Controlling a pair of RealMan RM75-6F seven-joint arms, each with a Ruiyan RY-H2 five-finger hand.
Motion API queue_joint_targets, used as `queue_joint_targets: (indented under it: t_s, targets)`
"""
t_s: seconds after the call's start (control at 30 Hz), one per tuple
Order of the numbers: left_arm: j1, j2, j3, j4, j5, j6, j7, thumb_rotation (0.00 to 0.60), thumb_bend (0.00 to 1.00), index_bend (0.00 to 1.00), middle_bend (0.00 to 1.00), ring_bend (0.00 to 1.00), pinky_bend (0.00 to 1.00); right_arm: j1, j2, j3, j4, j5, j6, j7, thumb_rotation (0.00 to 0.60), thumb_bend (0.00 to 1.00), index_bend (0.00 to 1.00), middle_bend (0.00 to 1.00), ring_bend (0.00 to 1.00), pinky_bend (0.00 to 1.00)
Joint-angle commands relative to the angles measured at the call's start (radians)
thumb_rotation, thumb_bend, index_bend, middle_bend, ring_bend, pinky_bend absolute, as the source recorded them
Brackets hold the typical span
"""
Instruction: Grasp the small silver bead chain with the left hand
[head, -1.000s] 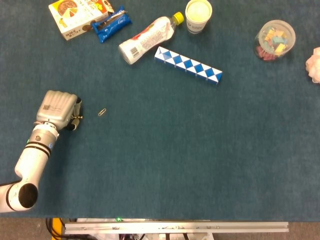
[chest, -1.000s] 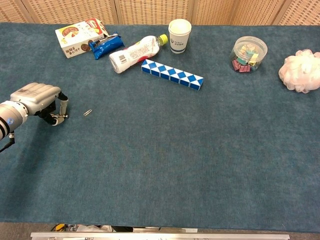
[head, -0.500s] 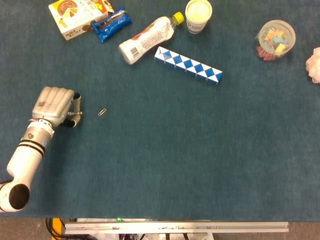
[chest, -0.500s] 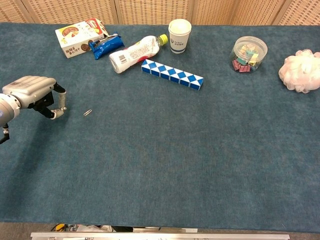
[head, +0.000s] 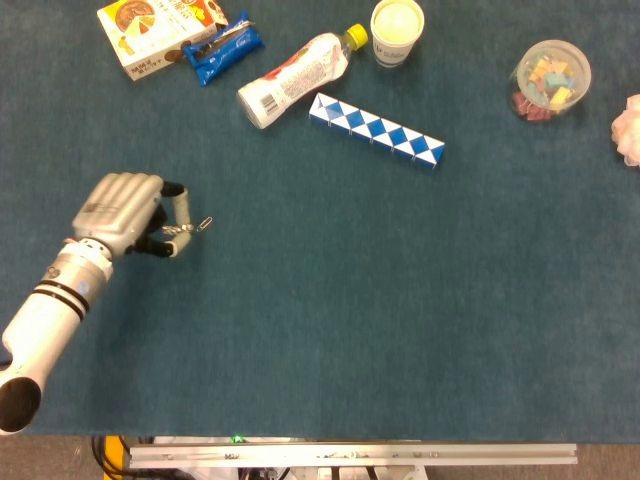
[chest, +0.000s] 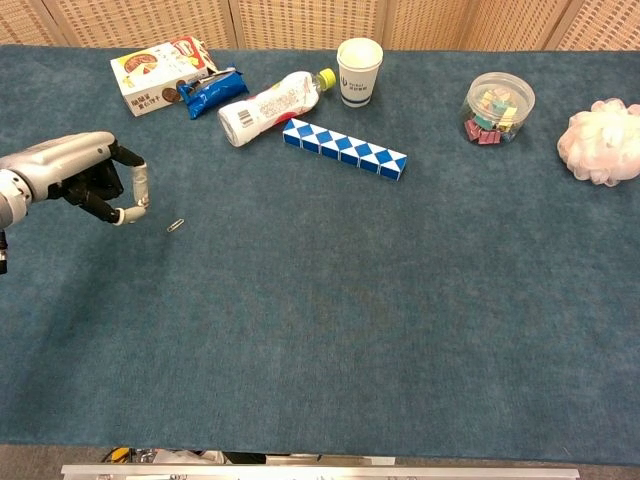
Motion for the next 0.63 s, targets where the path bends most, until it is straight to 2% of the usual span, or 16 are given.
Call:
queue_joint_targets:
  t_s: [0.03, 0.33, 0.63]
  targets:
    - [-0.012, -0.015, -0.005, 0.004, -0.006, -0.007, -0.001, 0.6, 0.38, 0.61, 1.0, 1.0, 1.0, 0.001, 0.0, 0.0, 0.001, 0.0, 0.0, 0.001, 0.6, 0.33, 0.52, 0.55, 0.44, 0.49]
    - [-0.069, -0.086, -0.027, 0.043, -0.104, -0.011, 0.047, 0.6, 0.38, 0.61, 1.0, 1.0, 1.0, -0.001, 0.003, 0.003, 0.009, 0.01, -0.005, 0.011, 0.6, 0.33, 0.52, 0.55, 0.45, 0.49]
    - [-0.101, -0.127, -0.021, 0.075, -0.186, -0.012, 0.08, 0.6, 0.38, 0.61, 1.0, 1.0, 1.0, -0.004, 0.003, 0.006, 0.019, 0.021, -0.005, 0.021, 0.6, 0.33, 0.52, 0.55, 0.45, 0.49]
